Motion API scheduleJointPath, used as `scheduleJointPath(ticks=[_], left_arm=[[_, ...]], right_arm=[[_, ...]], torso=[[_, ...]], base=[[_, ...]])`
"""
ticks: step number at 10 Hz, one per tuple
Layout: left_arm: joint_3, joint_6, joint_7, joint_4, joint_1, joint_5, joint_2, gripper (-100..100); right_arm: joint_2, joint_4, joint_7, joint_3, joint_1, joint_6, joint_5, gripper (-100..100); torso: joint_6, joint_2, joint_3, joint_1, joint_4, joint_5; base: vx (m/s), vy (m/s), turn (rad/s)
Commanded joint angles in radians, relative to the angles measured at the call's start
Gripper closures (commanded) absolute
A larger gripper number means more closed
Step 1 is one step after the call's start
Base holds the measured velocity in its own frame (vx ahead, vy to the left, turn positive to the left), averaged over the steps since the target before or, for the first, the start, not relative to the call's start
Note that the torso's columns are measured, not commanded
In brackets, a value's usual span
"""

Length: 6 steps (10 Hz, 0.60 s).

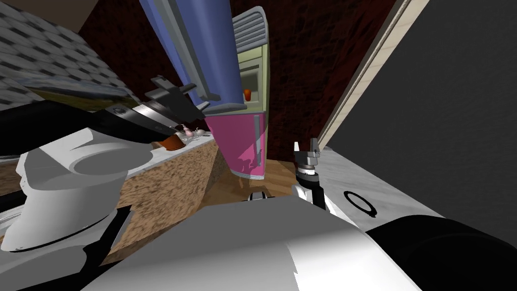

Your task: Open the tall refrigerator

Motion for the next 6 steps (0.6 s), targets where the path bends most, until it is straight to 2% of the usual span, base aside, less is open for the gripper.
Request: scheduleJointPath(ticks=[1, 2, 3, 4, 6], left_arm=[[0.059, 0.01, -0.037, 0.007, -0.008, 0.075, -0.017, 100], [0.06, 0.01, -0.037, 0.007, -0.008, 0.075, -0.017, 100], [0.085, 0.064, -0.085, -0.015, -0.02, 0.127, -0.059, 100], [0.099, 0.064, -0.09, -0.015, -0.02, 0.165, -0.059, 100], [0.108, 0.064, -0.09, -0.015, -0.02, 0.169, -0.059, 100]], right_arm=[[0.0, 0.0, 0.0, 0.0, 0.0, 0.0, 0.0, 0], [0.0, 0.0, 0.0, 0.0, 0.0, 0.0, 0.0, 0], [0.0, 0.0, 0.0, 0.0, 0.0, 0.0, 0.0, 0], [0.0, 0.0, 0.0, 0.0, 0.0, 0.0, 0.0, 0], [0.0, 0.0, 0.0, 0.0, 0.0, 0.0, 0.0, 0]], torso=[[0.0, -0.003, -0.002, 0.001, -0.002, 0.002], [0.0, -0.006, -0.004, -0.003, -0.004, 0.001], [0.001, -0.008, -0.005, -0.006, -0.005, 0.0], [0.002, -0.009, -0.006, 0.0, -0.005, 0.0], [0.001, -0.01, -0.007, -0.002, -0.006, 0.002]], base=[[0.01, 0.064, -0.001], [-0.003, 0.013, 0.013], [0.007, 0.126, 0.011], [0.003, 0.159, -0.026], [-0.006, 0.035, 0.0]])
